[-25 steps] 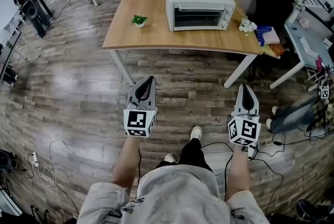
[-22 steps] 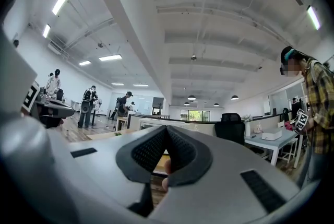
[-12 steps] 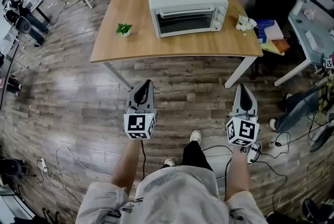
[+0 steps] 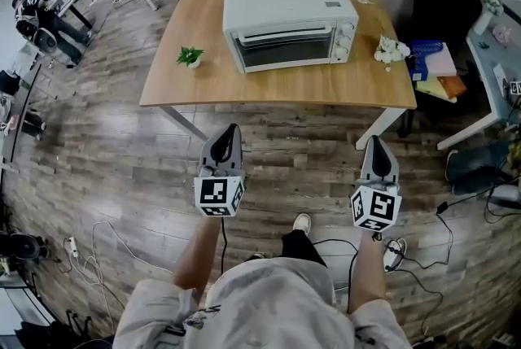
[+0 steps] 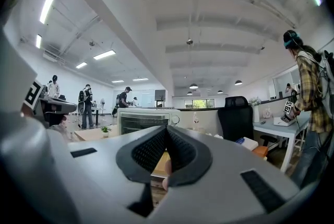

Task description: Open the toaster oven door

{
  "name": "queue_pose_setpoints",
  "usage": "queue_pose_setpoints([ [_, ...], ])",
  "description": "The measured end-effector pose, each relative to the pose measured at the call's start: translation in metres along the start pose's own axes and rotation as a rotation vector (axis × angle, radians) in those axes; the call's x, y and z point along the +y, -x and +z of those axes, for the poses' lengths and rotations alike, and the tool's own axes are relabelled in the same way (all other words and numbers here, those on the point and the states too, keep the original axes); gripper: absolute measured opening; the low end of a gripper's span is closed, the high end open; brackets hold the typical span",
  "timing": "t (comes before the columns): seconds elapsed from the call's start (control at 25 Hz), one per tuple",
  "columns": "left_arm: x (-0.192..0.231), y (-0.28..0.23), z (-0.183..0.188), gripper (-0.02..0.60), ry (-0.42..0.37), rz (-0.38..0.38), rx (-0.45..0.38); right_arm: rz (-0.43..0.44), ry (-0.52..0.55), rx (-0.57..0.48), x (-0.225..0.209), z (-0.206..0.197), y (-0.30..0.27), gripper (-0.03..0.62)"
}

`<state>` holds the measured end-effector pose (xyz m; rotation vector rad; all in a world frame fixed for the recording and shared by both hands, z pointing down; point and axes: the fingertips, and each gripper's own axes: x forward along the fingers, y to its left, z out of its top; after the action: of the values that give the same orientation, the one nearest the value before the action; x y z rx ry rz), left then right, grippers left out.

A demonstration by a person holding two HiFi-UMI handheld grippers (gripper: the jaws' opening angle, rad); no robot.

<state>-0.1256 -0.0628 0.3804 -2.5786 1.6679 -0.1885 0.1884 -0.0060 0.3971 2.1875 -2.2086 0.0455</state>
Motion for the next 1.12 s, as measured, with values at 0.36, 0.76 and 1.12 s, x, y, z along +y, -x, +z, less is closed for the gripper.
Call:
queue_pose_setpoints([
  [0.36, -0.011, -0.041, 0.014, 0.014, 0.009, 0.064, -0.009, 0.054, -0.01, -0.01, -0.029, 0.003, -0.042, 0.022],
  [0.76, -0.003, -0.062, 0.017, 0.014, 0.003, 0.113, -0.017, 0.131, 0.006, -0.036, -0.021, 0.012, -0.081, 0.021],
  [1.12, 0.018, -0.111, 0.006, 0.014, 0.044, 0.101, -0.022, 0.143, 0.048, -0.017, -0.01, 0.011, -0.132, 0.021],
])
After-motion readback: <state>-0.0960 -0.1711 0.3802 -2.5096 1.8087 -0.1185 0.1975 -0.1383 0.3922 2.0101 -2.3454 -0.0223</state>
